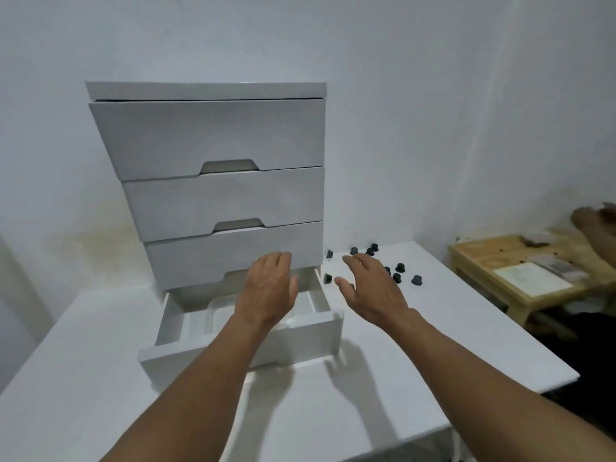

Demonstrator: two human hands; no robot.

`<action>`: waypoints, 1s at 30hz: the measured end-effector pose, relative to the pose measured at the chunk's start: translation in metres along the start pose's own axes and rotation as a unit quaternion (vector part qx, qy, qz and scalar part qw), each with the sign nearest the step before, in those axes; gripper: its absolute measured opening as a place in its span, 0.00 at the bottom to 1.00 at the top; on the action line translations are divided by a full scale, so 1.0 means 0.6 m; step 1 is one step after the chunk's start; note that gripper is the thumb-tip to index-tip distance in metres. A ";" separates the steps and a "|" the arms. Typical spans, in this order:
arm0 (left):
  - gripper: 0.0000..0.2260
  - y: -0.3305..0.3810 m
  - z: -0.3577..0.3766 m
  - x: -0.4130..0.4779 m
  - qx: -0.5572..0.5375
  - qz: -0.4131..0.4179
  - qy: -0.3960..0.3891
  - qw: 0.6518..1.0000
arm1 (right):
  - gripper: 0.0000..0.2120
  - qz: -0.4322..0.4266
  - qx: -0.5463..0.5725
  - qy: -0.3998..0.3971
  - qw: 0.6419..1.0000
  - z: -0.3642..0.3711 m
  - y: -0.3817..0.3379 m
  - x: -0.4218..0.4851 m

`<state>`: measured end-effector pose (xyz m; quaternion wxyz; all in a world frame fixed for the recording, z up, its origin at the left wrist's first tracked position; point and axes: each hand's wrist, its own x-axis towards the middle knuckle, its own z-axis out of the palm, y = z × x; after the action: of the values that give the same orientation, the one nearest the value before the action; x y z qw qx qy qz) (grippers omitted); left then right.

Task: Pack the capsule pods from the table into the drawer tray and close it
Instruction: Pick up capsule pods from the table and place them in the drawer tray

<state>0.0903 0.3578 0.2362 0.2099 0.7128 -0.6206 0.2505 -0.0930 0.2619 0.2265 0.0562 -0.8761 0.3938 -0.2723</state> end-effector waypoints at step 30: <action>0.11 0.326 0.297 0.157 -0.040 -0.140 -0.177 0.973 | 0.16 -0.010 0.071 -0.157 0.985 0.031 0.471 0.084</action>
<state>-0.0764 0.1480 0.1516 0.1579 0.8167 -0.5514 0.0635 -0.2425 0.0306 0.1443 0.1761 -0.9057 0.3511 -0.1595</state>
